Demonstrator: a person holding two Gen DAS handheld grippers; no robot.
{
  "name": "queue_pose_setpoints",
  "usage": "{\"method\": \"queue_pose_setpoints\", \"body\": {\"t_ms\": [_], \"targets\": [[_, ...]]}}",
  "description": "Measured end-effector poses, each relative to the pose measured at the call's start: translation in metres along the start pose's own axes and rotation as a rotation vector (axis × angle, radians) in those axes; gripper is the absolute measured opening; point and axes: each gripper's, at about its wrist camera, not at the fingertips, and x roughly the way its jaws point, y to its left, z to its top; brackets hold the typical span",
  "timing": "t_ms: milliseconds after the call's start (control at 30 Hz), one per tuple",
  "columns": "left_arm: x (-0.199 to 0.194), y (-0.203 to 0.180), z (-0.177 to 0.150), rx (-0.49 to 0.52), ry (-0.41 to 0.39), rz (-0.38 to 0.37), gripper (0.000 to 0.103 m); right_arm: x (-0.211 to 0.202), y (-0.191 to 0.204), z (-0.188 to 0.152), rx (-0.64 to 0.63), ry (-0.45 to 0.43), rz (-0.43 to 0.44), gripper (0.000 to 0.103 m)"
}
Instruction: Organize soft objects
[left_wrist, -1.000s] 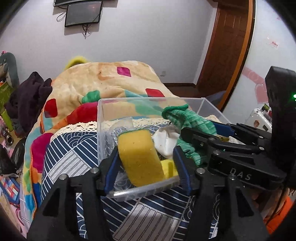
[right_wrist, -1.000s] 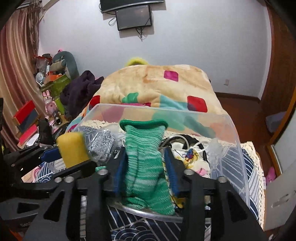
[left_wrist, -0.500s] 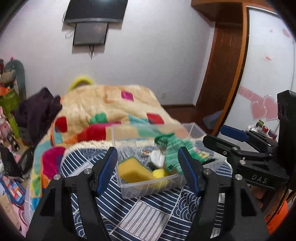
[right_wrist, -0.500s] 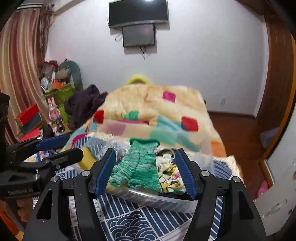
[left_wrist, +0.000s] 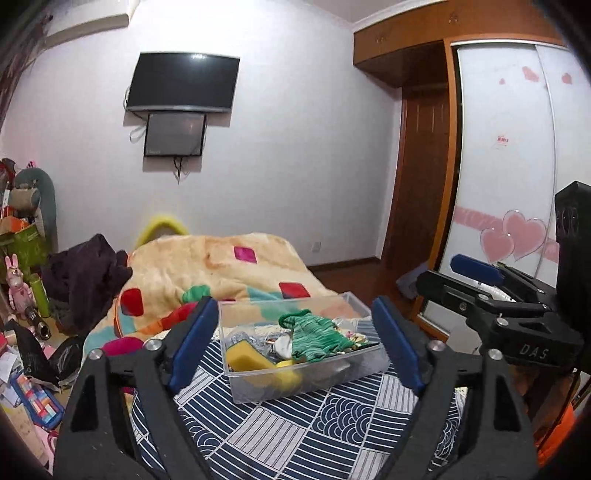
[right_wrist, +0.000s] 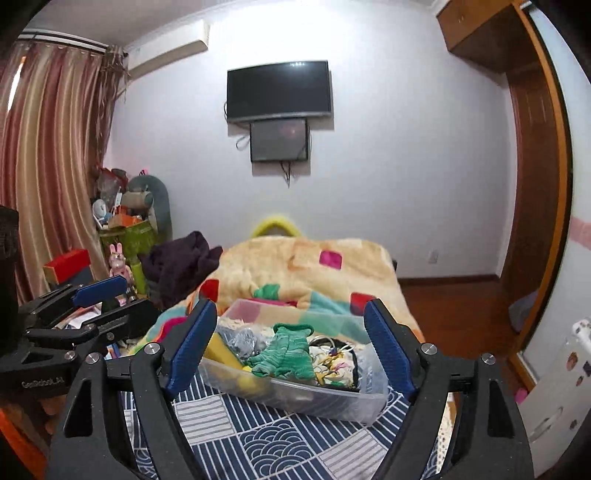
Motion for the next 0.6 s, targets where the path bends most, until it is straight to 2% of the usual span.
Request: {"method": "queue_pose_setpoints", "body": {"t_ms": [67, 233, 333, 433, 600], "targets": [[-0.01, -0.004, -0.003, 0.007, -0.025, 0.007, 0.095, -0.008, 0.001, -0.003, 0.008, -0.013, -0.005, 0.085], [-0.021, -0.003, -0.011, -0.023, -0.035, 0.01, 0.101, -0.021, 0.004, -0.012, 0.012, -0.025, -0.019, 0.086], [-0.024, -0.001, -0.016, -0.047, -0.034, 0.027, 0.102, -0.026, 0.004, -0.015, 0.011, -0.032, -0.024, 0.09], [-0.029, 0.003, -0.02, -0.066, -0.04, 0.046, 0.102, -0.031, 0.004, -0.018, 0.019, -0.053, -0.036, 0.102], [-0.035, -0.001, -0.024, -0.048, -0.046, 0.056, 0.102, -0.036, 0.004, -0.02, 0.024, -0.073, -0.039, 0.103]]}}
